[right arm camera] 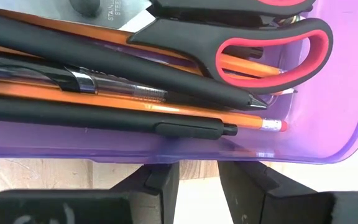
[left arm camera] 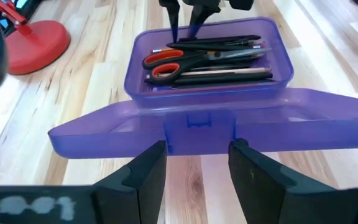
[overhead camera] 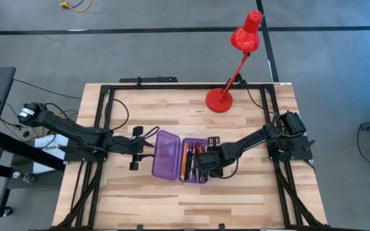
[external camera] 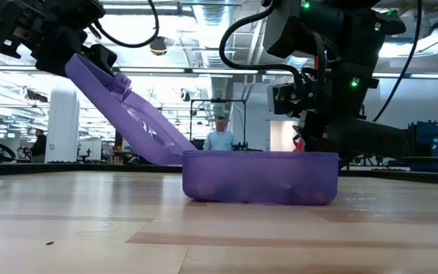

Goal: Pick & place school supplies into a supply box
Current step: Close the purple supply box

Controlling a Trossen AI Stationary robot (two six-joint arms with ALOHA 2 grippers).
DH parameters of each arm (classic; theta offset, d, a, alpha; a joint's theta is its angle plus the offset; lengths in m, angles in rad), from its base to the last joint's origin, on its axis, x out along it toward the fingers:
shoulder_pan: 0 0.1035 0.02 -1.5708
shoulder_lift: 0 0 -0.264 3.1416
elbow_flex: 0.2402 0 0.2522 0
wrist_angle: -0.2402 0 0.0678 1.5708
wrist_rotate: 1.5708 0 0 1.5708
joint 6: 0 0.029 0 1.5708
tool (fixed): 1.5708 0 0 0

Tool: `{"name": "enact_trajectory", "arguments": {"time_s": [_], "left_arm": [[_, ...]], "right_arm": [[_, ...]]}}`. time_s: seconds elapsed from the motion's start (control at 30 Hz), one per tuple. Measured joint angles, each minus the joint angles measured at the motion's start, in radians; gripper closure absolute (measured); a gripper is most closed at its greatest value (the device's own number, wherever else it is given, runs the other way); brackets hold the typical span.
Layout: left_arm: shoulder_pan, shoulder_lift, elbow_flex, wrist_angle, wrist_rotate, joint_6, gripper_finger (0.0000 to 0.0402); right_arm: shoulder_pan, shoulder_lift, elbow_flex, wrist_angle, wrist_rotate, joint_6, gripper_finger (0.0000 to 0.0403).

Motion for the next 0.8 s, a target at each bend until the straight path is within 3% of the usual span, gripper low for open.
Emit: {"name": "enact_trajectory", "arguments": {"time_s": [0.8], "left_arm": [[0.0, 0.0, -0.001, 0.074, 0.006, 0.026, 0.0239]], "right_arm": [[-0.002, 0.002, -0.001, 0.045, 0.024, -0.02, 0.0296]]}}
